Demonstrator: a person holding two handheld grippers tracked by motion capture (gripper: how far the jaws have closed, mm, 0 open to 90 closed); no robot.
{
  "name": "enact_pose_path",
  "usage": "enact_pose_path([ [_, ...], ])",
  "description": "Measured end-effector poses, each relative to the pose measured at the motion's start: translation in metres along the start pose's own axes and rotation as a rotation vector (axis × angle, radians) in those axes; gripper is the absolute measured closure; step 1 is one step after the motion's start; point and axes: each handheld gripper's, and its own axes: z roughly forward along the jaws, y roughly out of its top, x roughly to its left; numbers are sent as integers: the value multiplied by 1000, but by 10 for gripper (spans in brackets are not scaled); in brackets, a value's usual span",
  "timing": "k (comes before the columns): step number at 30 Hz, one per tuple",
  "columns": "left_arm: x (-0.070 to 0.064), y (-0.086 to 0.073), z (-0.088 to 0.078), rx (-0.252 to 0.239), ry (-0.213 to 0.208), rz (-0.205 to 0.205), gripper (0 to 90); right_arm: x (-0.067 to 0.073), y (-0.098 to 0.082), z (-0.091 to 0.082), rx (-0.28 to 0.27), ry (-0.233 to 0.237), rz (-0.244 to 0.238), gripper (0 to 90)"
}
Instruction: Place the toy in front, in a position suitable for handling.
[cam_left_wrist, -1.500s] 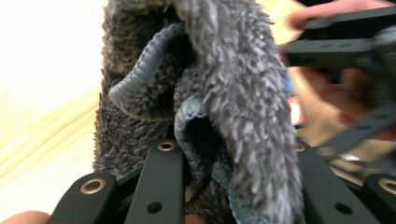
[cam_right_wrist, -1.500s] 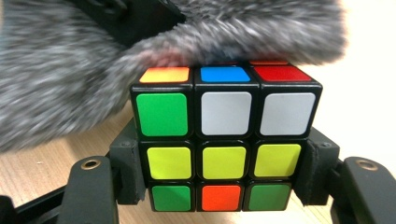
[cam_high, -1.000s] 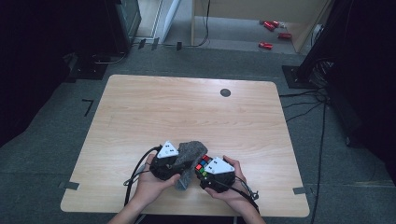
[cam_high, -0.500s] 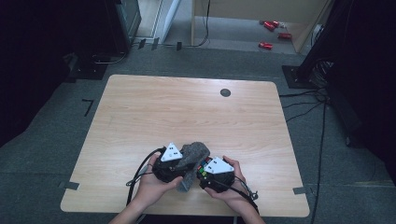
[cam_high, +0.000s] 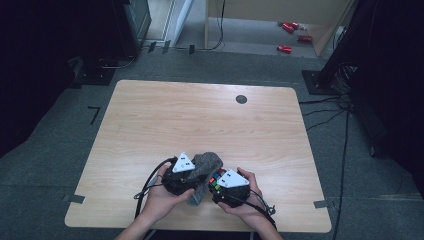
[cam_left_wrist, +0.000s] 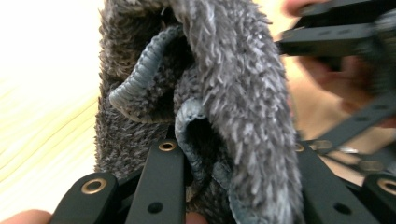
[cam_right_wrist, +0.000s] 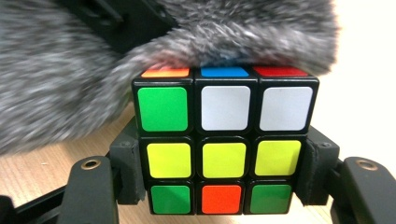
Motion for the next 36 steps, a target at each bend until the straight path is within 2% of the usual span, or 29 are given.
enact_pose_path([
  [1, -1, 0, -1, -8, -4, -1, 743, 0, 0, 0, -3, 1, -5, 343],
  [3, -7, 1, -2, -18, -11, 30, 745, 0, 0, 0, -8, 6, 2, 342],
  [5, -18, 4, -3, -28, -65, 45, 743, -2, -1, 2, -5, 5, 2, 342],
  [6, -24, 6, -3, -27, -88, 68, 740, -3, -2, 3, -1, 7, 4, 342],
  [8, -29, 8, -1, -11, -69, 95, 735, -4, -4, 4, 10, 3, 12, 342],
  [9, -27, 8, -1, -8, -66, 94, 735, -4, -4, 4, 12, 1, 7, 342],
  [10, -20, 6, 1, -13, -85, 62, 734, -3, -4, 4, 12, -4, 9, 342],
  [11, -16, 6, 1, -5, -81, 46, 732, -2, -3, 4, 19, -11, 2, 342],
  [12, -10, 3, 3, 13, -15, 50, 734, -2, -3, 5, 19, -16, 0, 342],
  [13, -5, 1, 4, 25, 23, 43, 736, -2, -3, 4, 15, -3, 9, 342],
  [14, -1, 0, 4, 26, 24, 19, 737, -1, -2, 3, 7, 2, 8, 342],
  [15, 4, -1, 3, 22, 4, -15, 738, -1, -2, 2, 2, 4, 1, 342],
  [16, 4, -1, 1, 9, -7, -23, 740, 0, -1, 1, -2, 6, -1, 342],
  [18, -4, 3, -2, -7, 0, 19, 740, -2, 0, 0, -17, 16, 7, 342],
  [20, -14, 7, -5, -24, -42, 50, 738, -5, 0, 0, -19, 23, 27, 342],
  [22, -22, 10, -4, -14, -28, 85, 736, -5, -1, 1, -15, 20, 23, 342],
  [24, -18, 9, -2, -9, -31, 71, 733, -5, -2, 1, -12, 12, 16, 342],
  [28, 1, 2, 2, 23, 26, 12, 733, -2, -2, 0, -10, 7, -6, 343],
  [30, 6, 0, 0, 26, 19, -18, 735, 0, -1, 0, -15, 10, -11, 343],
  [32, 2, 1, -2, 11, 11, -4, 739, 0, 0, -1, -22, 14, -17, 342],
  [33, -4, 4, -5, -11, -34, 14, 739, 0, 0, -1, -24, 17, -12, 343],
  [34, -8, 6, -6, -20, -56, 28, 738, -1, 0, -1, -24, 21, -8, 343],
  [35, -14, 8, -7, -23, -55, 56, 738, -1, 0, -1, -25, 20, -7, 342],
  [36, -19, 9, -7, -17, -33, 82, 738, -1, 0, 0, -26, 16, -8, 343],
])
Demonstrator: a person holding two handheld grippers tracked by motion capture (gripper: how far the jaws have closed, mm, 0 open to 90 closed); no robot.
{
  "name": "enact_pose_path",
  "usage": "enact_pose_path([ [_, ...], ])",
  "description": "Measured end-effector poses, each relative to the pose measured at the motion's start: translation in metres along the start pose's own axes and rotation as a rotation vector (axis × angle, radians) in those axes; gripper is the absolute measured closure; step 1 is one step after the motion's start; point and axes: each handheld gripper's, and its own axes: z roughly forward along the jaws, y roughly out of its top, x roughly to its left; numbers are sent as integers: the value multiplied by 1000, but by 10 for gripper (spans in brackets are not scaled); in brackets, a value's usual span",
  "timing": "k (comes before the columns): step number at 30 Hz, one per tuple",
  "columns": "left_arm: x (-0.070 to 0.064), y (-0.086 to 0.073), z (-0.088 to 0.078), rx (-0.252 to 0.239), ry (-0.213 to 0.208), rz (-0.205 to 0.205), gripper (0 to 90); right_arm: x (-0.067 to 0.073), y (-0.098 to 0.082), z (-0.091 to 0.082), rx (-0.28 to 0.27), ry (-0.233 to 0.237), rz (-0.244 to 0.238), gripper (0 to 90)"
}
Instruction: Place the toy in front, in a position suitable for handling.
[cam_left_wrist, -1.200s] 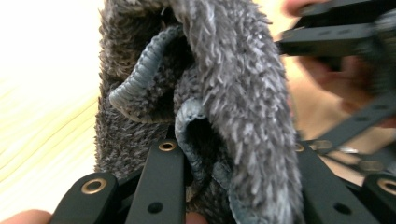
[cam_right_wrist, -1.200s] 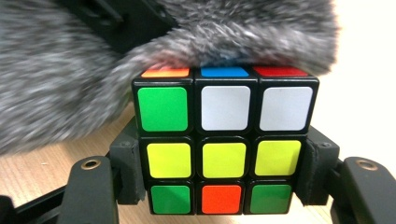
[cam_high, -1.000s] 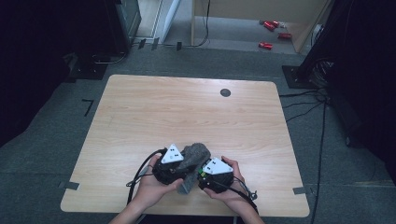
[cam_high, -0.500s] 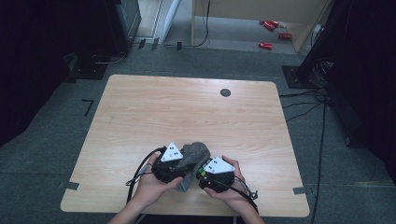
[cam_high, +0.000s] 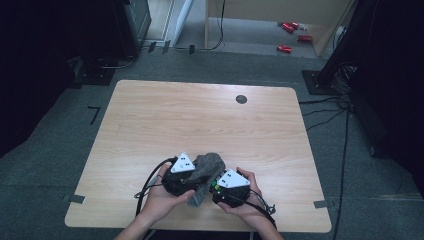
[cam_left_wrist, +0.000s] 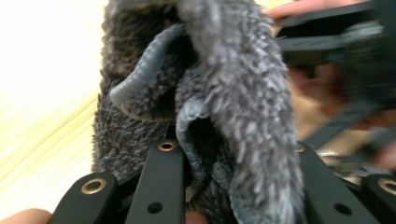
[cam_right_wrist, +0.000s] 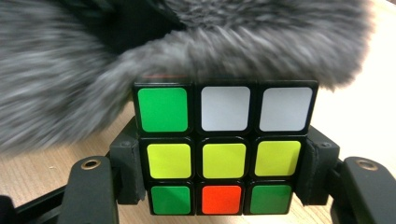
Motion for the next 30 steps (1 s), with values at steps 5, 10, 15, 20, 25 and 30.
enact_pose_path([
  [5, 12, -5, 2, 17, 60, -40, 739, 0, 1, -4, -9, -15, -7, 343],
  [10, 20, -8, -2, -6, 50, -77, 743, 2, 2, -6, -29, -11, -12, 343],
  [15, -5, 0, -5, -43, 37, 49, 742, -1, 3, -6, -35, -10, 13, 343],
  [20, 13, -8, 1, 6, 76, -27, 743, 1, 1, -5, -22, -30, -15, 343],
  [25, 15, -12, 0, 1, 112, -25, 748, 3, 3, -6, -31, -25, -16, 342],
  [30, -3, -5, -3, -34, 49, 37, 746, 0, 3, -5, -30, -29, 8, 343],
])
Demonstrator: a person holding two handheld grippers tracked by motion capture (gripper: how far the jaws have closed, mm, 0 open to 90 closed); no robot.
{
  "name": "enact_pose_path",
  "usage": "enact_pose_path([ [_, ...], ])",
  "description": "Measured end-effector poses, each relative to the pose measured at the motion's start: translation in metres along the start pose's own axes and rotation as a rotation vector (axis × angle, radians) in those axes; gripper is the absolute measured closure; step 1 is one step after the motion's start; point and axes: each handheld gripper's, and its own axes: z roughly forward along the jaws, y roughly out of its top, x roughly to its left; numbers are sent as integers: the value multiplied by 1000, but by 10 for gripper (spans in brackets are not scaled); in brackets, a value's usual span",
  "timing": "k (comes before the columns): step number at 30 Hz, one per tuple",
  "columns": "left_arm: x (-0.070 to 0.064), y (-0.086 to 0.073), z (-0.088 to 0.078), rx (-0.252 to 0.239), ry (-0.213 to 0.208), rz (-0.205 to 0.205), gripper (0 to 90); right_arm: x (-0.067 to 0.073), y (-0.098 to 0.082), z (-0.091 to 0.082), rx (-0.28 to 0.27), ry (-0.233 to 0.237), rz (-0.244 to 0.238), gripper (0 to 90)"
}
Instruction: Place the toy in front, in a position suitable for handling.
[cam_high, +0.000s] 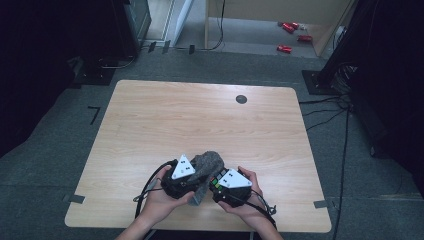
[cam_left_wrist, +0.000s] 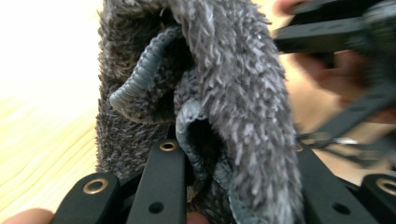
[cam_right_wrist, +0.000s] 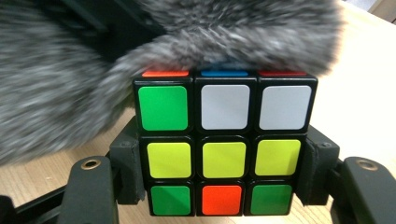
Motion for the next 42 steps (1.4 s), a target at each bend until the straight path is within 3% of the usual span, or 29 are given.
enact_pose_path([
  [2, 4, -1, 2, 9, 0, -18, 745, 0, -1, 0, 7, -5, -5, 343],
  [5, 16, -9, 6, 45, 62, -52, 746, 1, 0, -1, 7, -11, -10, 342],
  [8, 21, -13, 6, 46, 58, -76, 747, 1, 1, -2, 0, -6, -9, 342],
  [14, 1, -3, 0, -5, 1, -7, 748, -1, 0, 0, 1, 2, 25, 342],
  [17, 4, -6, 4, -1, 6, -4, 747, 0, 0, 1, 17, -2, 21, 343],
  [19, 10, -11, 7, 19, 58, 2, 747, 1, 0, 1, 28, -15, -4, 342],
  [22, 24, -17, 7, 28, 55, -67, 749, 3, 2, -2, 17, -19, -12, 342],
  [23, 24, -16, 6, 22, 52, -66, 749, 2, 2, -2, 10, -13, -11, 342],
  [26, 15, -11, 2, 1, 18, -41, 751, 1, 3, -3, 1, -10, 8, 343],
  [28, 6, -6, 0, -17, -8, -1, 750, 0, 3, -1, 4, -8, 12, 342],
  [30, -1, -4, 0, -14, 6, 32, 748, 0, 1, 0, 13, -10, 14, 343],
  [32, 3, -5, 1, -10, 2, 2, 747, 1, 1, 0, 19, -13, 10, 343],
  [34, 12, -7, 3, 10, 26, -44, 747, 2, 1, 0, 21, -7, 7, 343],
  [35, 17, -9, 3, 14, 25, -76, 747, 3, 1, 0, 21, 3, -4, 343],
  [37, 20, -10, 1, 5, 9, -101, 748, 7, 1, 2, 24, 17, -18, 343],
  [39, 12, -6, -2, -14, -16, -64, 749, 12, 2, 4, 25, 38, -25, 342],
  [42, 2, -1, -2, -12, 7, 0, 749, 15, 2, 6, 28, 35, -38, 342],
])
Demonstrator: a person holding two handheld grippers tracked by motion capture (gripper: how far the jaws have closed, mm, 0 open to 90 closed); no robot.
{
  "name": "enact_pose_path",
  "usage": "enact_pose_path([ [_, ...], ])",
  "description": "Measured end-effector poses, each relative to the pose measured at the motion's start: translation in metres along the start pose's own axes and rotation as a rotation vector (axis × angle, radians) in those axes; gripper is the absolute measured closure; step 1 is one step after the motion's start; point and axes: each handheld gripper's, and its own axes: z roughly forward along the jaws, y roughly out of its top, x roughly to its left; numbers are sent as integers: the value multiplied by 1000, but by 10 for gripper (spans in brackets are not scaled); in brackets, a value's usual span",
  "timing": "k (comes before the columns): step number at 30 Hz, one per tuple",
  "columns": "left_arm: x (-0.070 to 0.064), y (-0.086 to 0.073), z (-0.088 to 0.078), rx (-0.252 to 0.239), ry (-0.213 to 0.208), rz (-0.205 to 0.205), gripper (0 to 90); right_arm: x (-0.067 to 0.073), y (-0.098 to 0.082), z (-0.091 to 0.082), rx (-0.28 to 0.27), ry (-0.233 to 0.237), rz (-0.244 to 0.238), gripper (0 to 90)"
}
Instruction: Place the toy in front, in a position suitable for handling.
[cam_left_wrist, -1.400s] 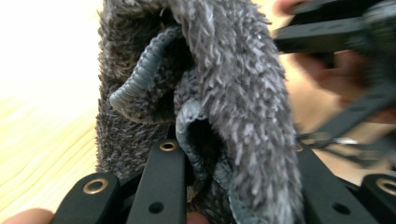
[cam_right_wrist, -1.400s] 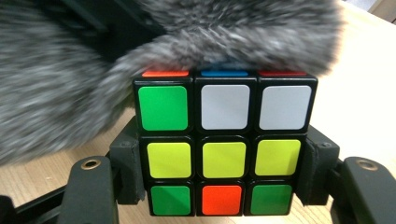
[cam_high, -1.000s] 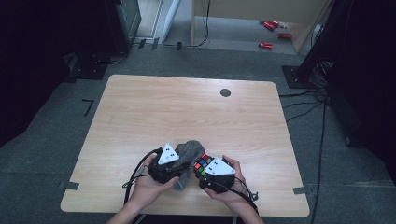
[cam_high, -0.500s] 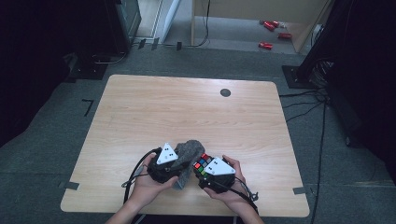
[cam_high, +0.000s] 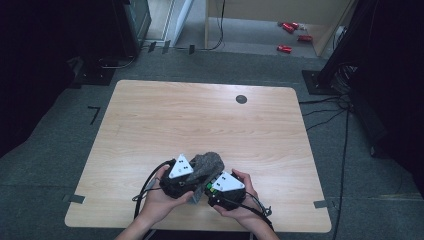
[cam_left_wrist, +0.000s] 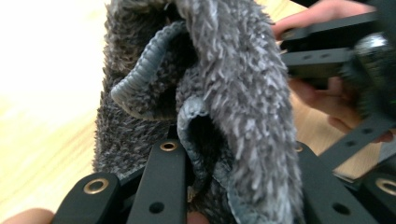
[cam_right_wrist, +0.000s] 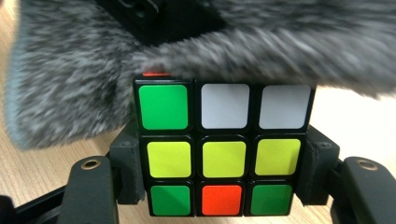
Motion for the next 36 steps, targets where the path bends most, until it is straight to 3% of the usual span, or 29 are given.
enact_pose_path([
  [2, 4, -2, 2, 6, -2, -15, 748, -1, 0, 0, 2, -7, -4, 342],
  [4, 12, -7, 6, 40, 53, -27, 748, -1, 0, -2, 2, -18, -6, 342],
  [5, 17, -10, 6, 48, 58, -47, 749, -2, 0, -3, 0, -15, -2, 342],
  [7, 22, -11, 3, 38, 28, -91, 749, -3, 0, -5, -7, -18, -1, 342],
  [9, 16, -7, -1, 13, -4, -74, 750, -4, 1, -5, -17, -9, 14, 342],
  [11, 4, -1, -3, -6, -36, -31, 749, -4, 1, -4, -16, -9, 15, 342],
  [13, -3, 1, -2, -2, -25, -1, 749, -3, 0, -2, -9, -11, 17, 342],
  [15, 3, -1, 0, 3, -35, -27, 748, -3, -1, -2, -2, -18, 11, 342],
  [17, 14, -7, 3, 33, 11, -63, 749, -3, -1, -3, -1, -25, 10, 342],
  [19, 20, -10, 2, 29, -8, -109, 750, -4, 0, -5, -5, -22, 10, 342],
  [21, 16, -8, 0, 17, -15, -92, 751, -3, 0, -4, -11, -14, 16, 342],
  [23, 5, -3, -3, -4, -46, -48, 751, -4, 1, -3, -11, -9, 18, 342],
  [25, -1, 0, -2, 5, -27, -17, 751, -4, 0, -1, -6, -9, 22, 342],
  [27, 4, -1, 1, 9, -33, -39, 750, -4, -1, -2, 0, -17, 20, 342],
  [29, 12, -7, 4, 35, 13, -60, 750, -4, -1, -3, 2, -19, 14, 342],
  [30, 16, -9, 4, 40, 16, -79, 750, -3, -1, -4, -1, -19, 15, 342],
  [31, 19, -11, 3, 35, -2, -100, 750, -3, -1, -4, -4, -17, 11, 342],
  [33, 17, -9, 0, 20, -13, -92, 751, -2, 0, -4, -10, -13, 7, 342],
  [36, 8, -3, -4, -16, -85, -79, 751, -3, 0, -3, -16, -7, 17, 342],
])
